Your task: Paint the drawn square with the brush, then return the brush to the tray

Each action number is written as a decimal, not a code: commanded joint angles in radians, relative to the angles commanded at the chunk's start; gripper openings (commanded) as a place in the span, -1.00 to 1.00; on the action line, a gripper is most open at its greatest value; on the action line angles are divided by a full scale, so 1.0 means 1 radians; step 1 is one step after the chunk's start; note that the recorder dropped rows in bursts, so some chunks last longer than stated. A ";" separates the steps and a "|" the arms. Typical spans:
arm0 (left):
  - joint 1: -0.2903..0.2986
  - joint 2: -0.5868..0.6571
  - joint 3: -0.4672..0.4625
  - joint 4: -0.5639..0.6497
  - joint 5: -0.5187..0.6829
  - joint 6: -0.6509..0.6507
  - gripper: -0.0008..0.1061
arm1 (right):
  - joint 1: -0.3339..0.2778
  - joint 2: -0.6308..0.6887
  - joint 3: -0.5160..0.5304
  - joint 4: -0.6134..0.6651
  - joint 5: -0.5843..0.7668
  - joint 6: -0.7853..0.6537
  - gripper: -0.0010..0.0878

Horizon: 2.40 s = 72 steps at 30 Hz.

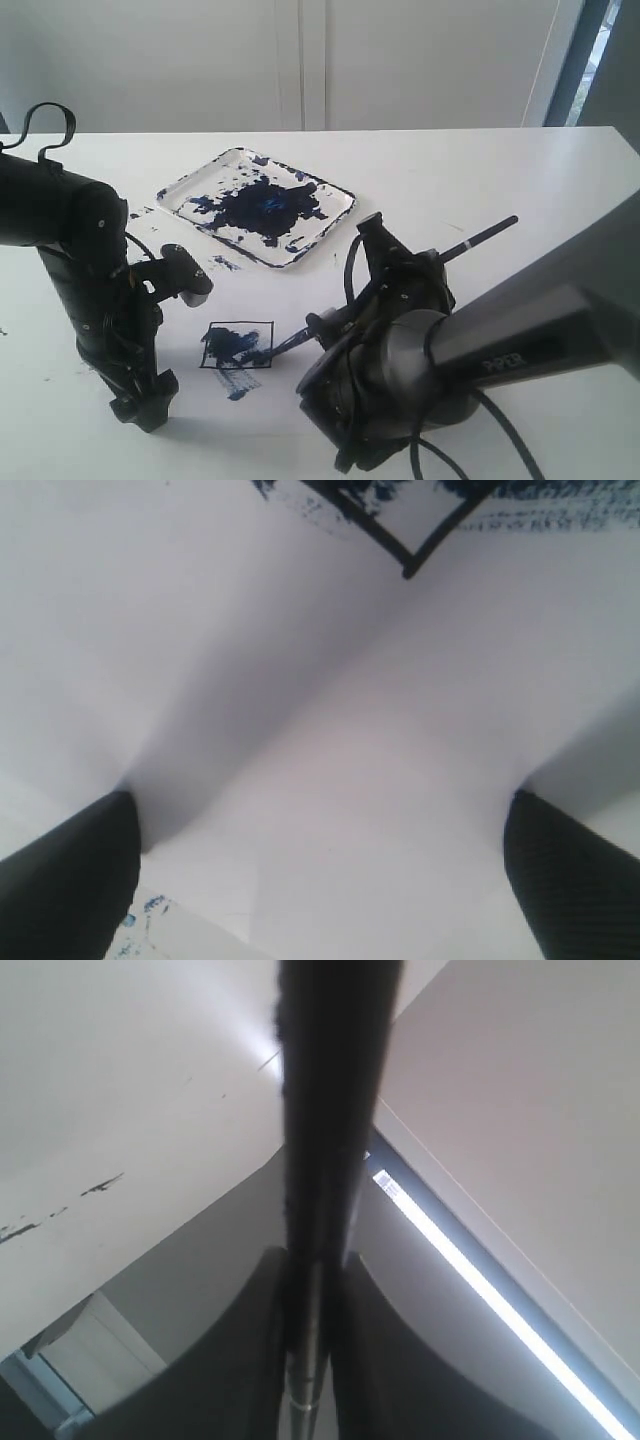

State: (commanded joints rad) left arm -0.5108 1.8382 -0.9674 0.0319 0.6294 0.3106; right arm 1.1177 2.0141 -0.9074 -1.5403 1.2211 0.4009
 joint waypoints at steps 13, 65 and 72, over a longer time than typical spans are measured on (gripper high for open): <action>0.000 0.000 0.000 0.000 -0.009 0.000 0.86 | 0.025 -0.010 -0.117 0.369 0.000 -0.155 -0.98; 0.000 0.000 0.000 -0.005 -0.027 -0.024 0.86 | -0.342 0.034 -0.307 0.873 -0.754 0.018 -0.97; 0.000 0.000 0.000 -0.008 -0.027 -0.024 0.86 | -0.342 0.034 -0.307 0.763 -0.744 0.163 -0.30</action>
State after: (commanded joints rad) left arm -0.5108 1.8382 -0.9674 0.0234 0.6027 0.2863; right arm 0.7759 2.0480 -1.2145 -0.7774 0.4773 0.5641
